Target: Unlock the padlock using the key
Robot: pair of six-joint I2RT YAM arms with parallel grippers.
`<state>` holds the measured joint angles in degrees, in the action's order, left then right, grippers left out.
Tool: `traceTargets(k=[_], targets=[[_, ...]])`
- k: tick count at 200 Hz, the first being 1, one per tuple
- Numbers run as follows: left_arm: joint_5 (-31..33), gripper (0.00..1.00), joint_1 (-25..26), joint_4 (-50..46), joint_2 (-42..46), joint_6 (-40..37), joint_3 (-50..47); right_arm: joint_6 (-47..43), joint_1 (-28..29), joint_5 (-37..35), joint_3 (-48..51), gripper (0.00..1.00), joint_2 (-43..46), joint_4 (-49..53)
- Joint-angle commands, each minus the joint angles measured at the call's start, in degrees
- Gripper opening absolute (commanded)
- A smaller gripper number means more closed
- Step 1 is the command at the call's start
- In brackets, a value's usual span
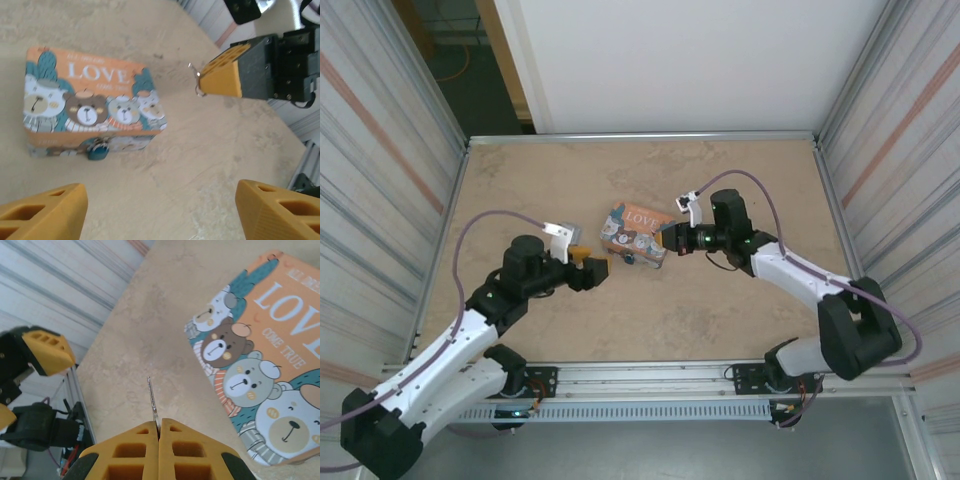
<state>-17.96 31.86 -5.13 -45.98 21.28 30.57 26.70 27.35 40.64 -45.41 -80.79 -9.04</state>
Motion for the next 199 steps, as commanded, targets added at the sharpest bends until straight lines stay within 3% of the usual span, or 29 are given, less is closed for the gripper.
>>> traceTargets(k=[1, 22, 54, 91, 199], targets=[[2.4, 0.80, -0.4, 4.2, -2.6, 3.7, -0.9, 4.5, -0.2, 1.5, 0.2, 0.00, -3.6, -6.6], [-1.3, 0.83, -2.3, 6.7, -6.7, 6.6, -1.2, 7.4, -0.4, 0.2, 0.5, 0.00, -7.2, -9.8], [-9.4, 0.82, -7.0, 17.6, -14.4, 13.8, -4.0, 9.0, -0.6, -1.1, -0.3, 0.00, -11.7, -11.4], [-13.9, 0.78, -7.3, 21.5, -24.3, 13.0, -0.9, 10.0, -0.9, -3.0, -0.8, 0.00, -14.7, -11.5], [-17.9, 0.75, -10.5, 27.5, -43.0, 11.2, 8.3, 9.0, -1.2, -3.3, -1.4, 0.00, -17.5, -9.0]])
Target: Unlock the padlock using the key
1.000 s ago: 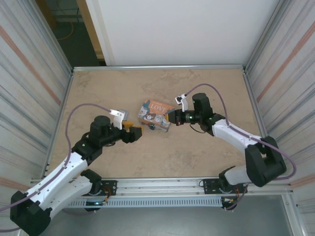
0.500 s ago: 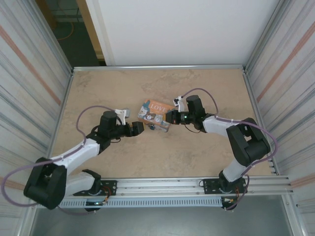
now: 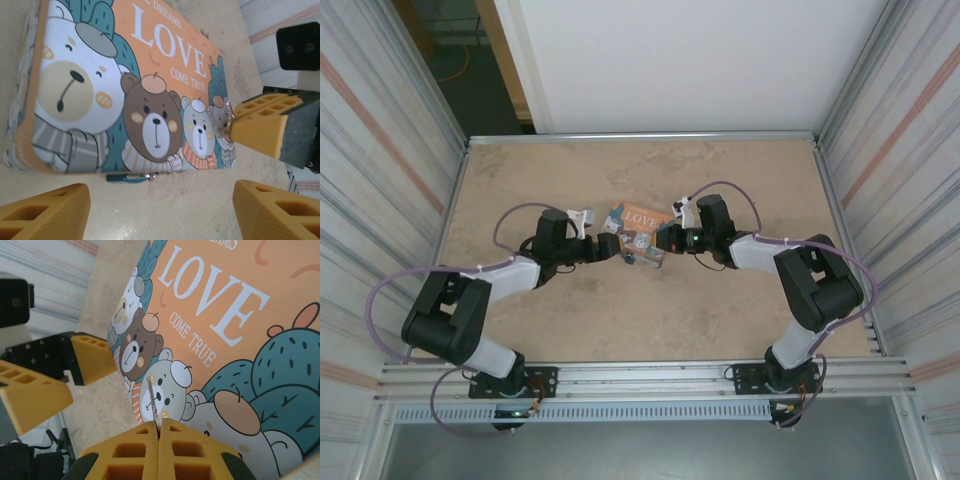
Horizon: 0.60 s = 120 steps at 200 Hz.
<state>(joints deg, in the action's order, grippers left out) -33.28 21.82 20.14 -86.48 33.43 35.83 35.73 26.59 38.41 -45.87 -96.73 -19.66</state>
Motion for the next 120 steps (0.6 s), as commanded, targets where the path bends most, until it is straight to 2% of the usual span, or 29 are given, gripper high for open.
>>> traceTargets(k=[1, 71, 120], targets=[[-2.6, 0.75, -0.6, 2.3, -2.6, -1.0, 3.2, 0.0, -0.5, -1.0, -1.0, 0.00, -1.6, 1.6], [-4.6, 0.74, -1.2, 3.1, -9.8, -1.9, 9.3, 0.2, -0.4, -1.5, -1.2, 0.00, -1.8, 2.0], [-2.7, 0.72, -1.1, 1.9, -7.1, -5.1, 6.5, 0.5, -0.4, -1.8, -1.5, 0.00, -1.7, 2.2]])
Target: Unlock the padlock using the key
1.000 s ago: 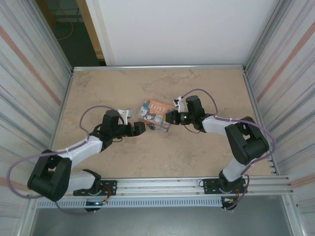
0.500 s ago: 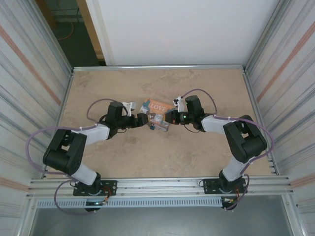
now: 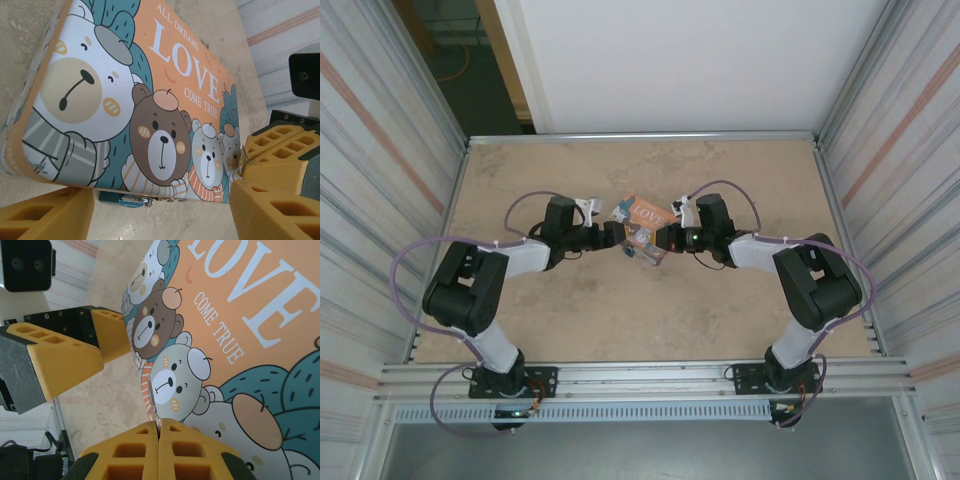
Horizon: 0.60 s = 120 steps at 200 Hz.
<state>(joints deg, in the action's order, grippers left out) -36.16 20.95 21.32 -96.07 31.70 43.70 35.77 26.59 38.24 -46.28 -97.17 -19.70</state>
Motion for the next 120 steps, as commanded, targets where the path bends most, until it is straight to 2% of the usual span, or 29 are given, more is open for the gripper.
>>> traceTargets(k=[1, 59, 120], targets=[[0.3, 0.72, -0.2, 0.7, 2.6, -3.5, -1.4, 0.4, -0.3, -1.7, -1.1, 0.00, -1.3, 2.2], [3.1, 0.72, 2.0, -0.3, 8.5, -11.2, -7.8, 0.4, -0.1, -2.3, -0.9, 0.00, -1.3, 2.6], [2.5, 0.70, 3.7, 5.6, 4.5, -12.6, -9.3, -1.6, 0.4, -2.9, -2.6, 0.00, -1.6, 6.3]])
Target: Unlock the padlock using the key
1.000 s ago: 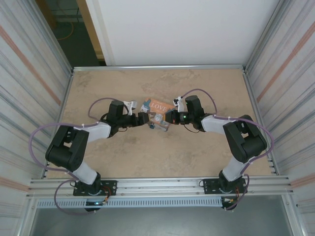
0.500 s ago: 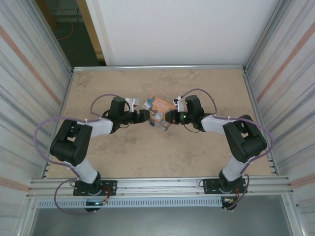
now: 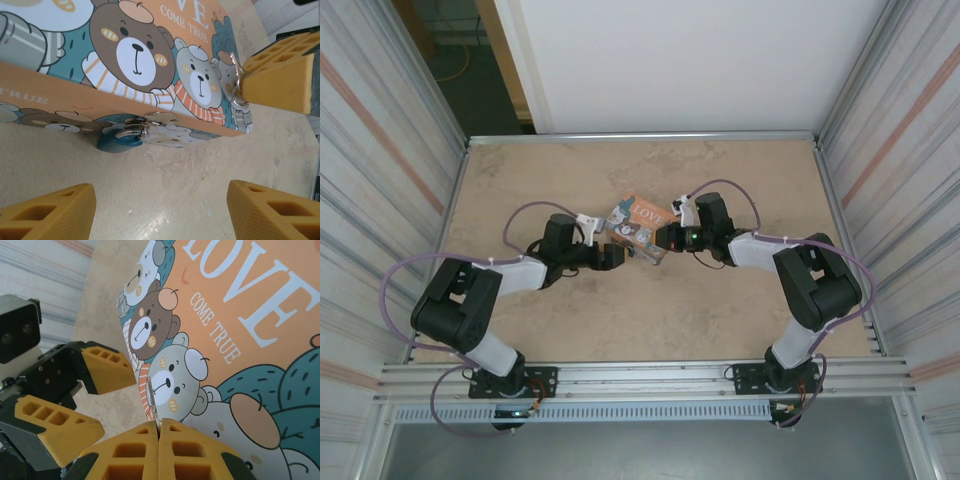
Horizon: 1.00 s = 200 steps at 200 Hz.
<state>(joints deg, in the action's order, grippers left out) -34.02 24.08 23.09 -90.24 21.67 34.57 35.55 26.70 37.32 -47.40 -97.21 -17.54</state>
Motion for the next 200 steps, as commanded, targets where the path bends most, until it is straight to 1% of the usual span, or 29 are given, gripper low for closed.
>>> traceTargets(k=[1, 21, 52, 83, 139, 200], targets=[[0.3, 0.70, 0.6, 3.8, -1.3, -2.6, -0.2, -1.3, 0.3, -2.1, -1.5, 0.00, -1.6, 4.1], [0.7, 0.70, 0.9, 5.4, -2.8, -3.3, 0.2, -1.8, 0.3, -2.2, -2.0, 0.00, -1.8, 4.9], [0.5, 0.66, 1.0, 7.4, -5.6, -4.1, 1.4, -1.9, 0.3, -2.1, -3.0, 0.00, -2.6, 5.3], [0.7, 0.63, 1.0, 8.0, -8.0, -5.6, 3.1, -2.1, 0.4, -1.9, -3.3, 0.00, -2.6, 5.6], [0.5, 0.60, 1.0, 9.1, -12.0, -7.2, 5.7, -2.6, 0.4, -2.1, -3.1, 0.00, -1.8, 5.9], [-1.2, 0.54, 1.1, 9.7, -15.5, -5.7, 8.4, -2.6, 0.4, -2.0, -3.0, 0.00, -1.8, 5.7]])
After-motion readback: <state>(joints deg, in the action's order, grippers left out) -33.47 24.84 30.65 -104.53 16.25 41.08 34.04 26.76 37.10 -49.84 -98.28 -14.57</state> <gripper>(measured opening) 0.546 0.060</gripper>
